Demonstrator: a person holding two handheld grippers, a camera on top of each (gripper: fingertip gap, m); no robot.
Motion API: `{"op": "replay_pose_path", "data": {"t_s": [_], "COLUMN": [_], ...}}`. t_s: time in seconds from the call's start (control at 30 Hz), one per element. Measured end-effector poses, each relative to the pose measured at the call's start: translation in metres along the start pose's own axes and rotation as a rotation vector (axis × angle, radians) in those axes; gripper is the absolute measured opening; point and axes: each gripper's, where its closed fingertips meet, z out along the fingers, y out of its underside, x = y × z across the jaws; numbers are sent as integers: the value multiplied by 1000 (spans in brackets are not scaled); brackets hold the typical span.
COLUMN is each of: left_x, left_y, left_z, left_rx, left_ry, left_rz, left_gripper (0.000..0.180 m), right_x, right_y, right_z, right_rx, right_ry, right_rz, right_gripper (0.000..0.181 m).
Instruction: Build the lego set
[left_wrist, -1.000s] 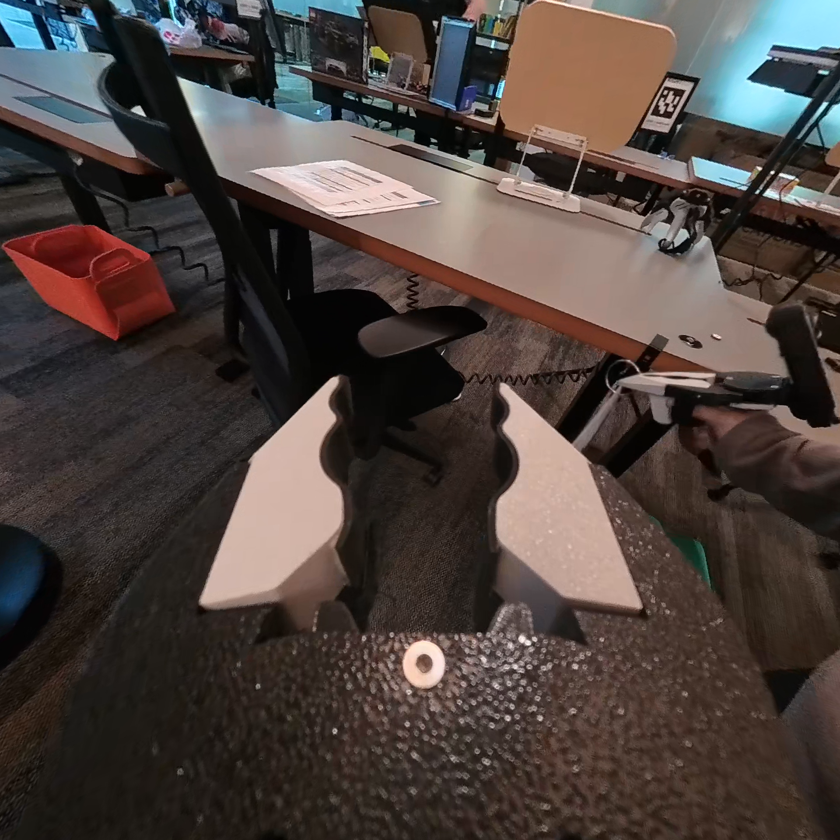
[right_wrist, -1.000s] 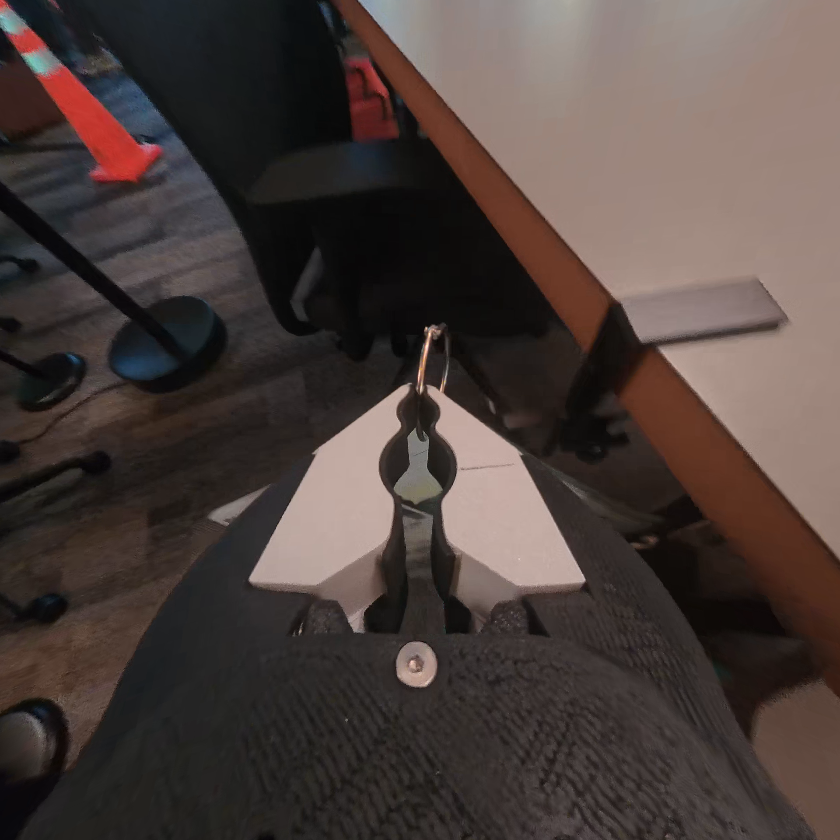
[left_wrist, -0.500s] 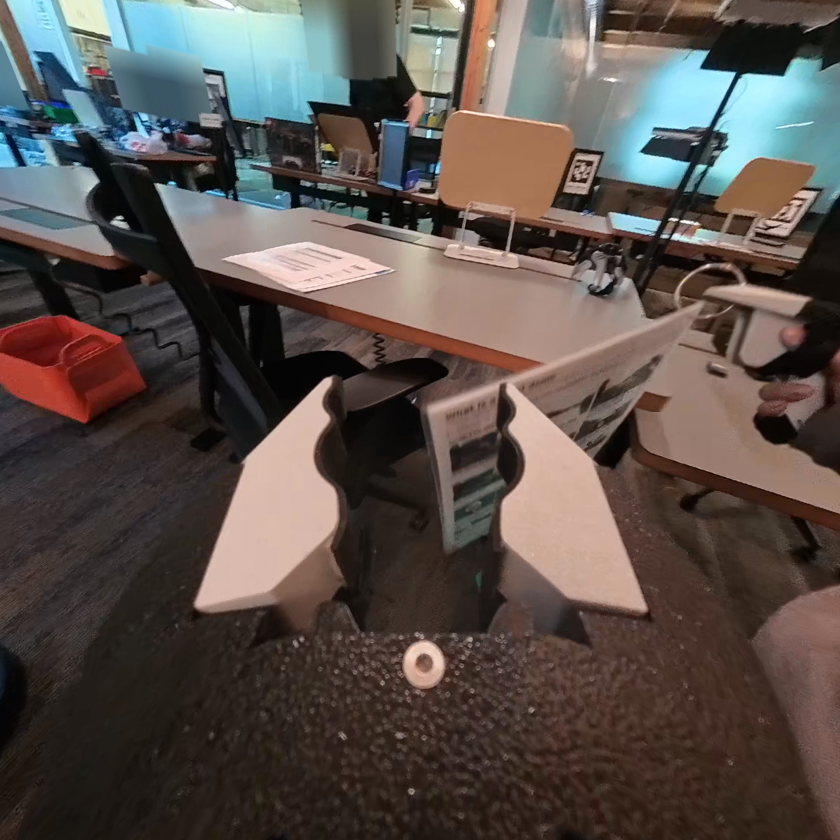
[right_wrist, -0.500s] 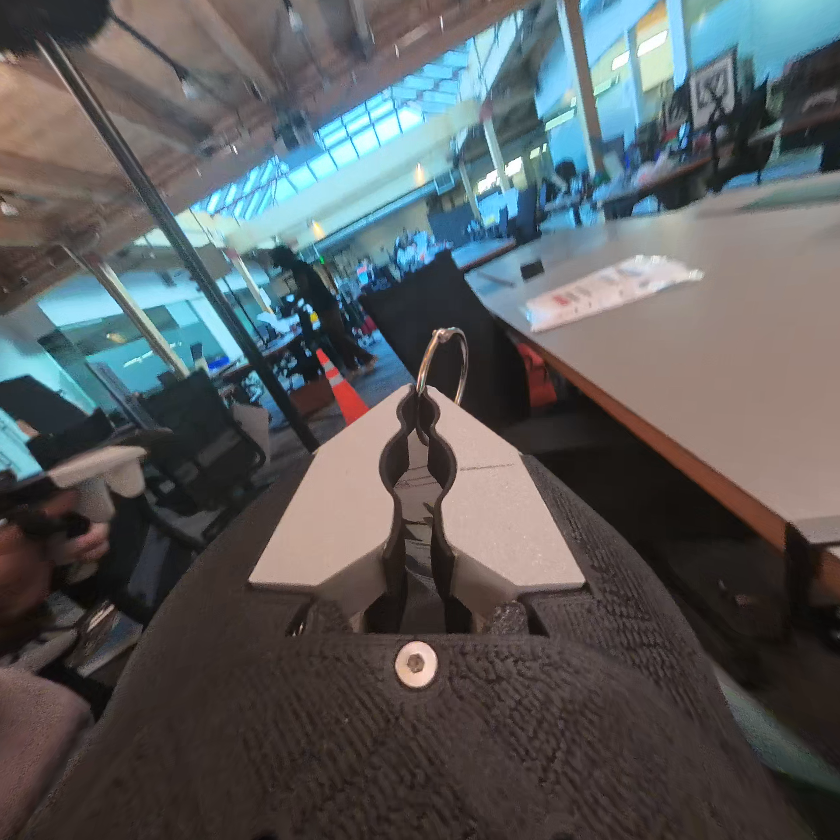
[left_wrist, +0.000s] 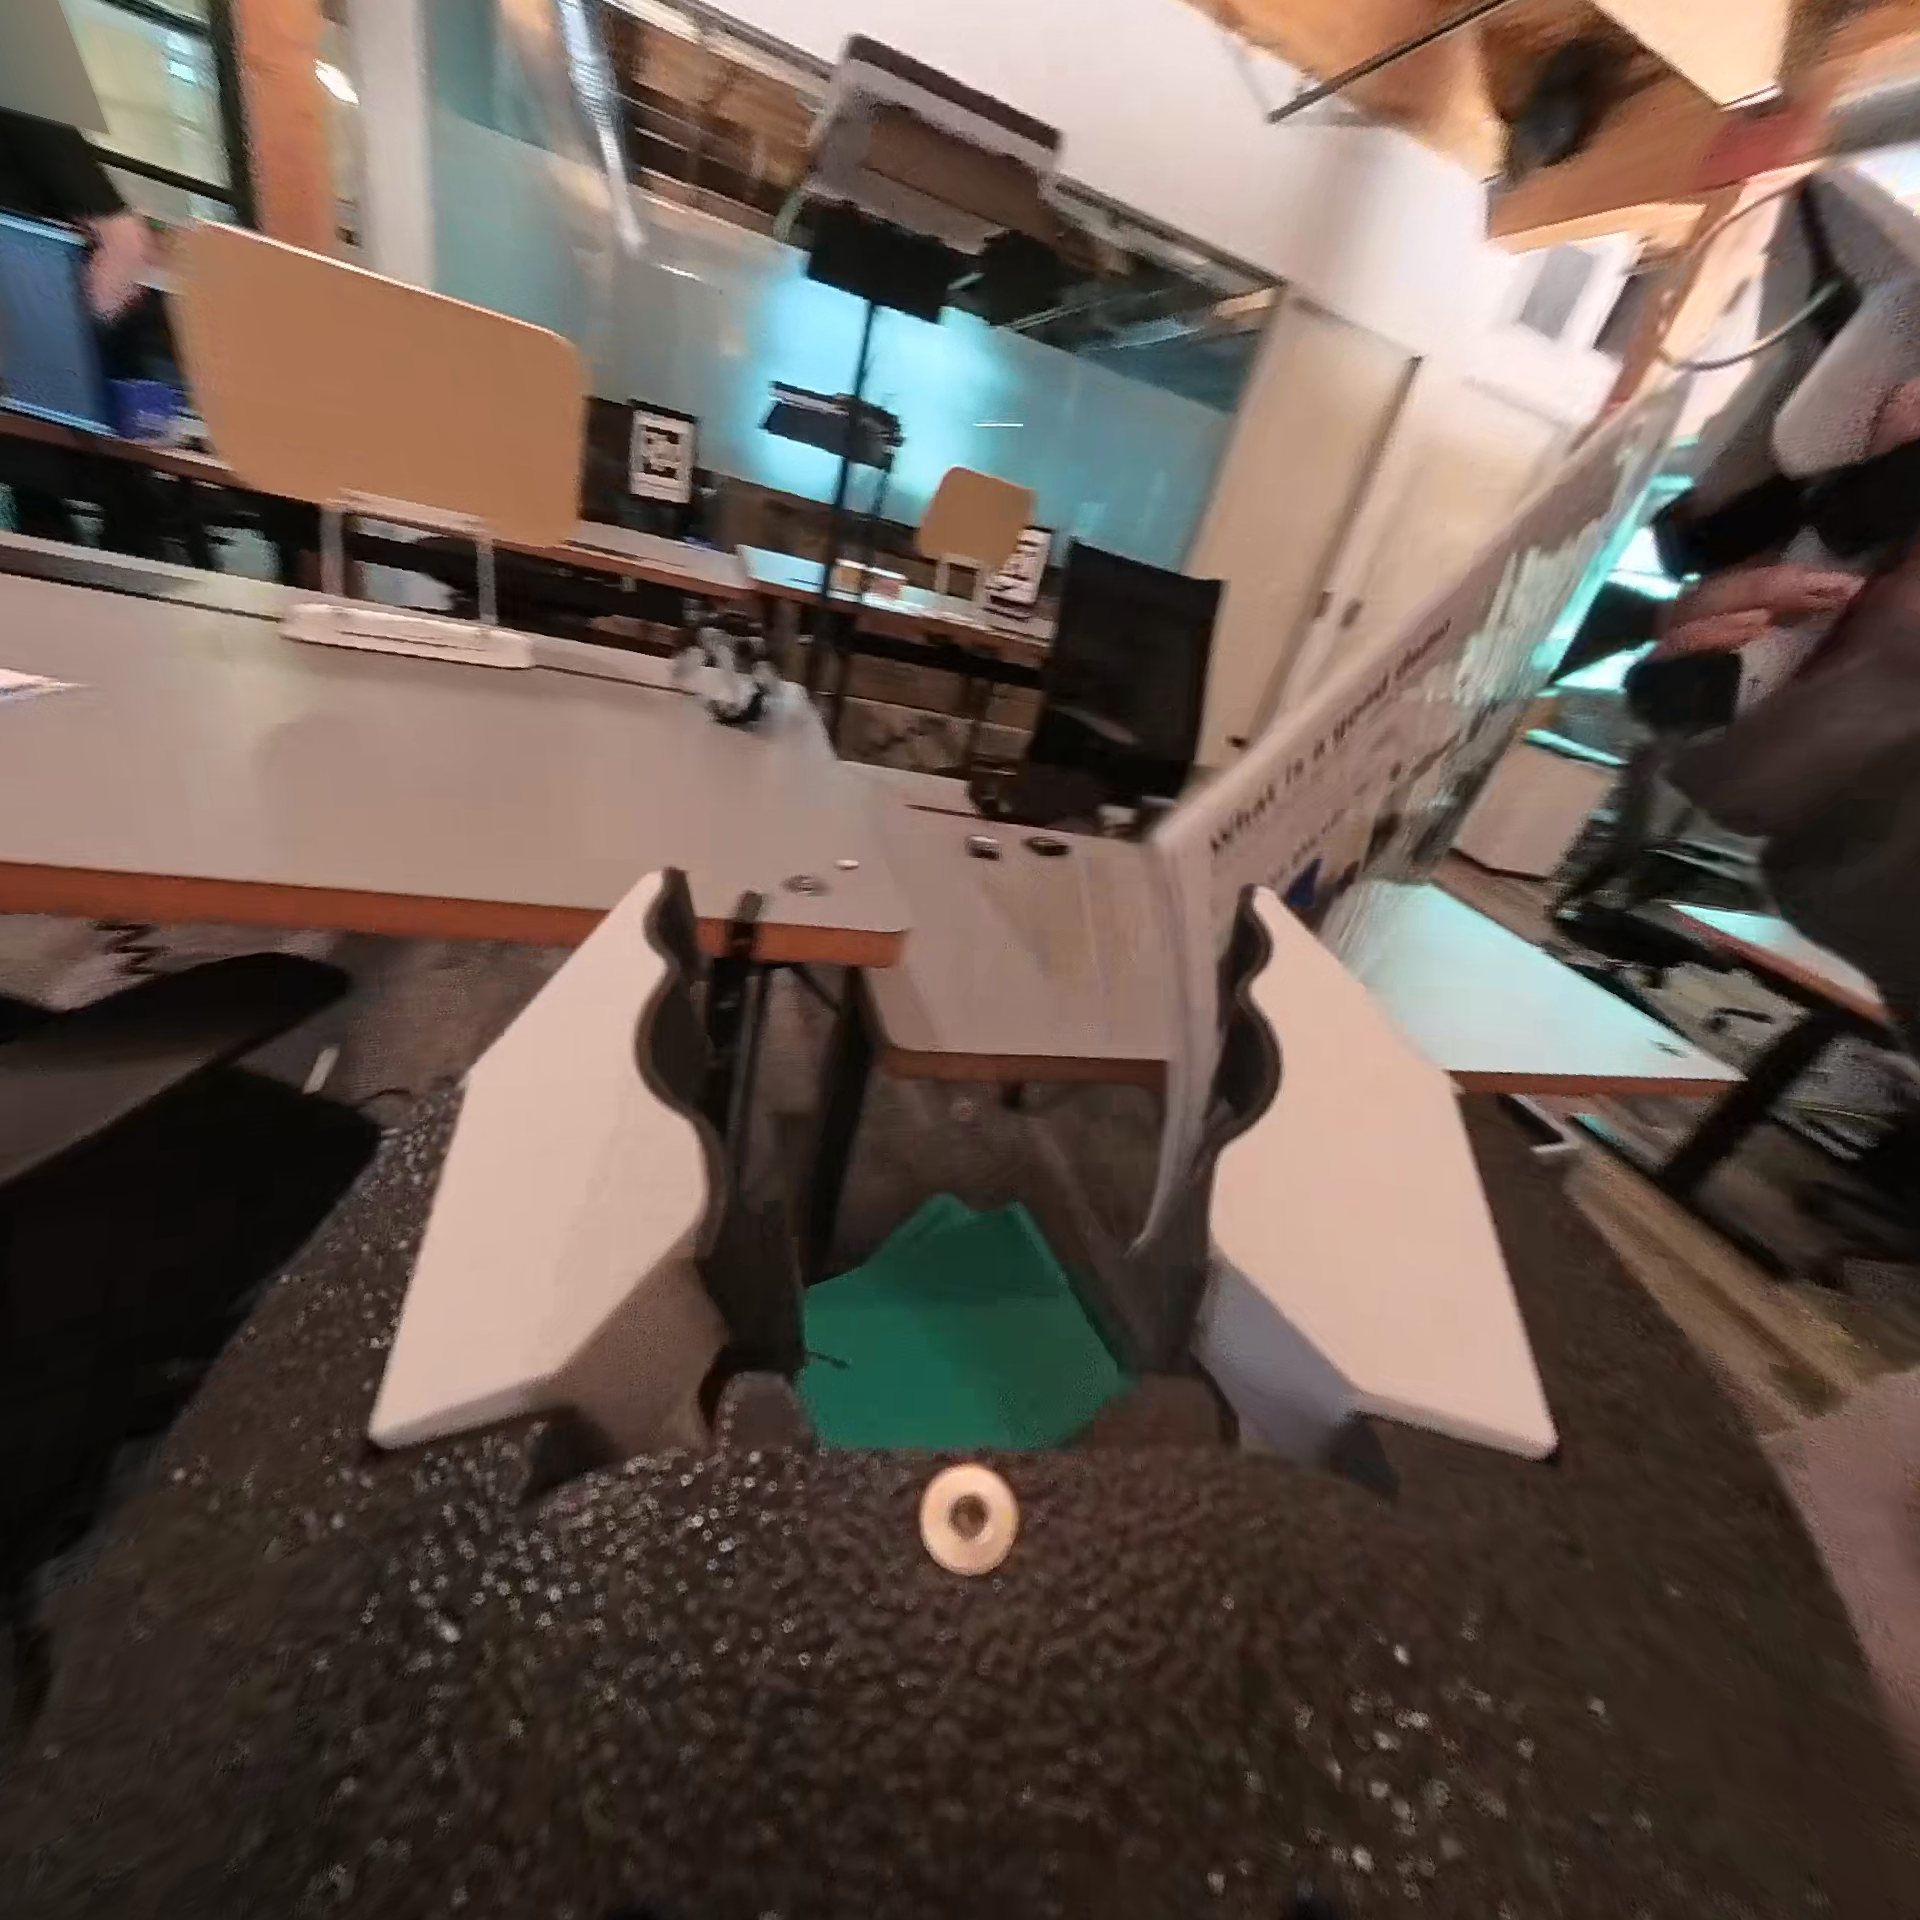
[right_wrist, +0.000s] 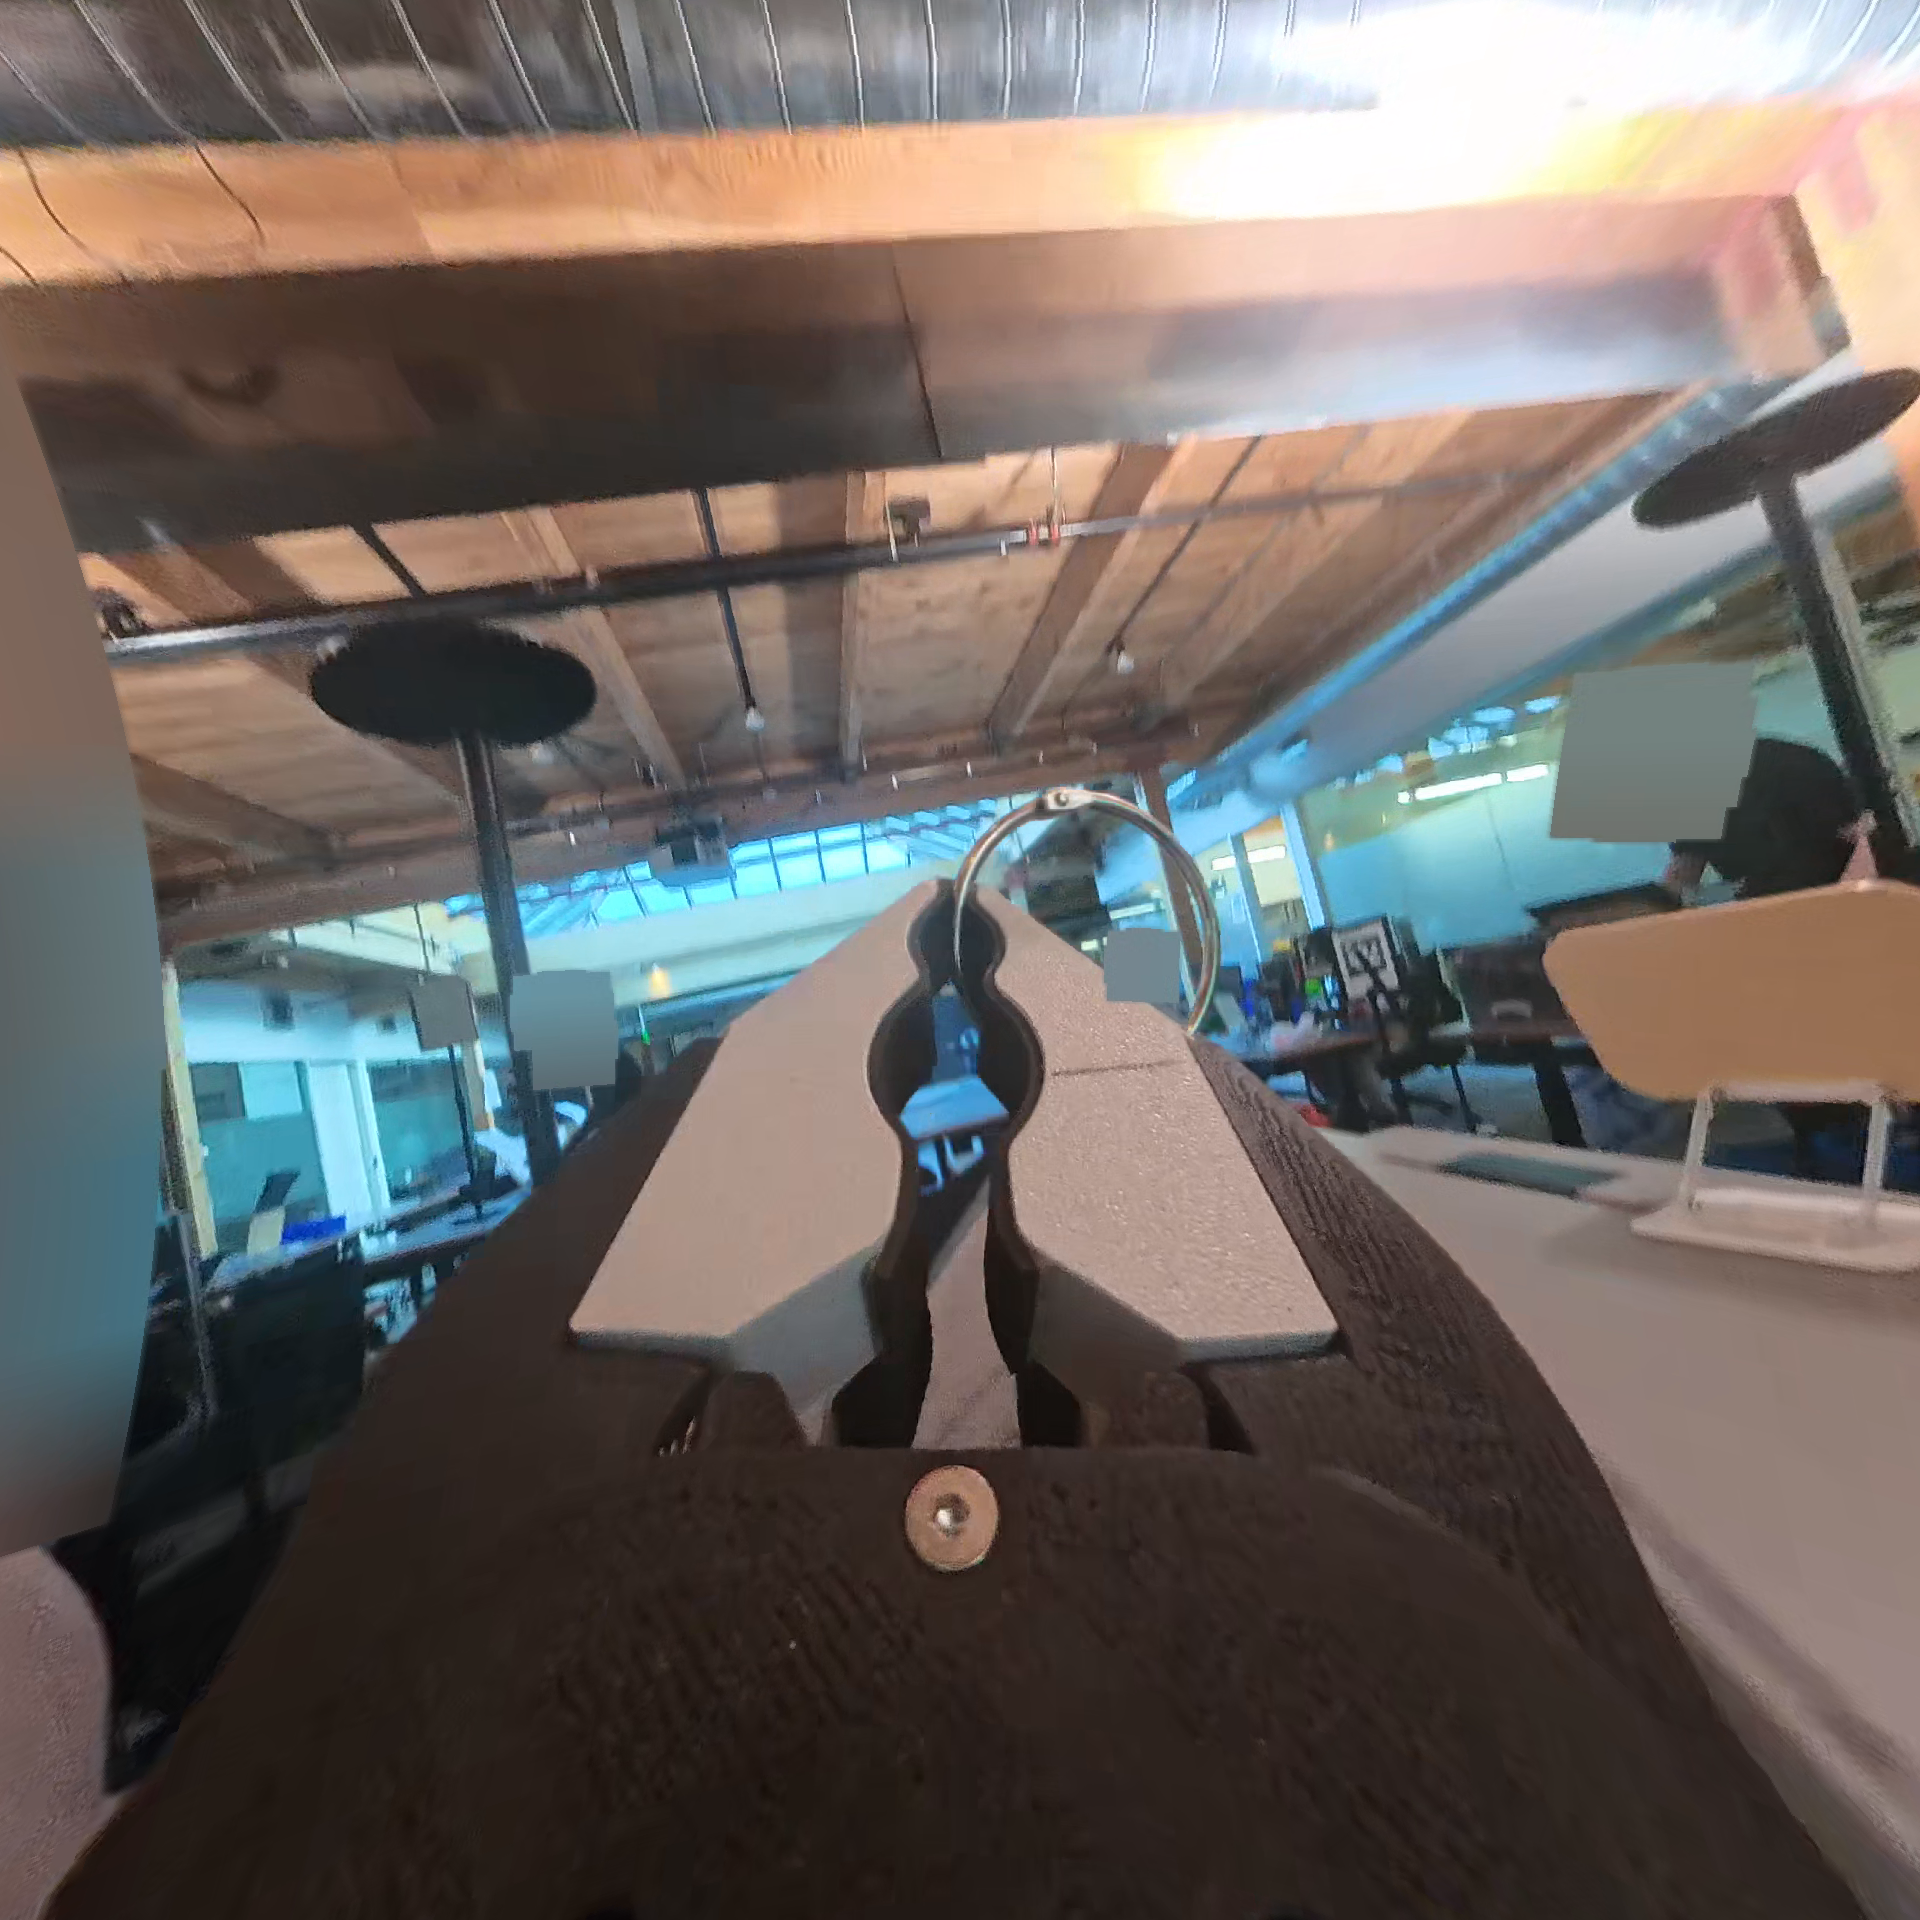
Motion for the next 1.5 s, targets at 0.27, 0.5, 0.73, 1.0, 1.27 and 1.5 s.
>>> {"op": "replay_pose_path", "data": {"t_s": [0.27,0.5,0.73,1.0,1.27,1.5], "left_x": [96,171,274,368,478,477], "left_y": [34,62,87,138,220,225], "left_z": [25,78,139,184,241,334], "left_rx": [-113,-133,-90,-42,-208,-155], "left_ry": [211,314,415,495,713,757], "left_rz": [-16,-37,-57,-161,-261,-335], "left_gripper": [104,107,115,126,140,92], "right_x": [3,24,36,46,57,124], "right_y": [-92,-179,-234,-265,-292,-310], "right_z": [-72,-177,-260,-297,-301,-296], "right_rx": [143,153,119,-21,-50,33], "right_ry": [175,389,397,279,226,339], "right_rz": [-172,-357,-298,-297,-334,-402], "right_gripper": [0,0,0,0,0,0]}}
